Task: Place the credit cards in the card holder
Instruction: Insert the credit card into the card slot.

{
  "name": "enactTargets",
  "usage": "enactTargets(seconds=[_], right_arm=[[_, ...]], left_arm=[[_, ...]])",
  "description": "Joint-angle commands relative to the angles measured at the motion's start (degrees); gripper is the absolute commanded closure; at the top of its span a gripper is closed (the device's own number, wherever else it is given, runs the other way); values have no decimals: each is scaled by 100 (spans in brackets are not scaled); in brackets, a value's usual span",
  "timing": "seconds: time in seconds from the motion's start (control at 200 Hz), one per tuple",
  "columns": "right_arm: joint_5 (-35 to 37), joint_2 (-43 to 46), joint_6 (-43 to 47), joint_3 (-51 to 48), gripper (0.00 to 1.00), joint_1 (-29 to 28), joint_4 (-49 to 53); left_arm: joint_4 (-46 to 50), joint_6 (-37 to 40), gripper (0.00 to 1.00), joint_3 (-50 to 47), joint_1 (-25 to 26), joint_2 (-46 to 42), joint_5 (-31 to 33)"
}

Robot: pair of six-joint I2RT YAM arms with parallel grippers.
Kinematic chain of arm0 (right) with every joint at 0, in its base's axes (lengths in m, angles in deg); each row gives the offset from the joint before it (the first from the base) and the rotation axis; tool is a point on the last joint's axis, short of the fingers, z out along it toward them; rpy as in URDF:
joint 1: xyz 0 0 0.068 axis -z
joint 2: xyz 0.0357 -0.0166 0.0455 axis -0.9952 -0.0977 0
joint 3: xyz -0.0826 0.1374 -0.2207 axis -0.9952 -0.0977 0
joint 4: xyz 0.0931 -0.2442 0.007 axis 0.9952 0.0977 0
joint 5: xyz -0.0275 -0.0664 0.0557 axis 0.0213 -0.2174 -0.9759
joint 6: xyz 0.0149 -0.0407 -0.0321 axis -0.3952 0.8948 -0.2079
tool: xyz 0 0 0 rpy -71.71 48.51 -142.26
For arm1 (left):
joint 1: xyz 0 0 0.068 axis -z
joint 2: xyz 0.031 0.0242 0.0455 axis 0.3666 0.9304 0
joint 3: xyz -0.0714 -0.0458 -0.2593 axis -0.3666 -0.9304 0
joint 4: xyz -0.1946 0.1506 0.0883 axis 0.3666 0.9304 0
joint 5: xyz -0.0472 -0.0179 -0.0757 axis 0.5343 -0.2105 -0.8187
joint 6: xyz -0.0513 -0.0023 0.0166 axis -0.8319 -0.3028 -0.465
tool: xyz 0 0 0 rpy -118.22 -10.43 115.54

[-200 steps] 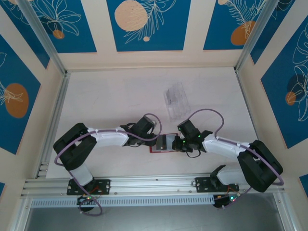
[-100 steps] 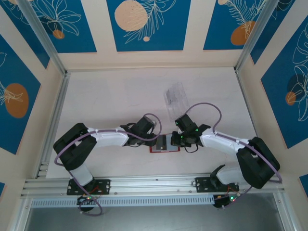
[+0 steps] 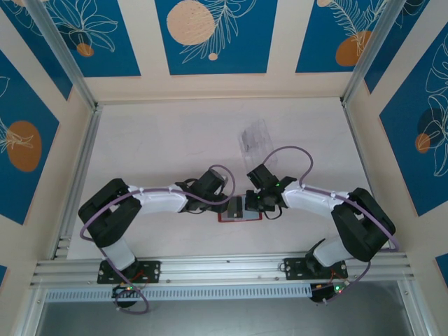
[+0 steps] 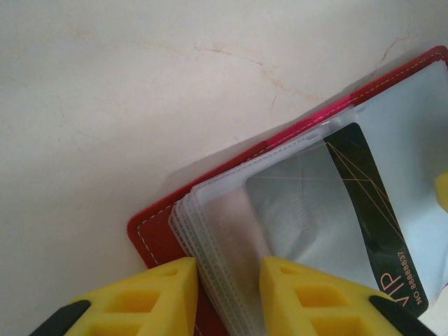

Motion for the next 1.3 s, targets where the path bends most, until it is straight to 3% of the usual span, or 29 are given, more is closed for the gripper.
enactTargets(seconds=[0.0,0.85,1.296], right_arm=[[191,227,80,142,100,-35,264],[202,-631,37,463,100,-274,74],[-389,-825,-135,417,100,-300,-386]], left_arm=[[323,-93,71,-103,54,343,-84],[167,-175,77,-491,50,325,195],[92,-164,82,-592,92,369,250]])
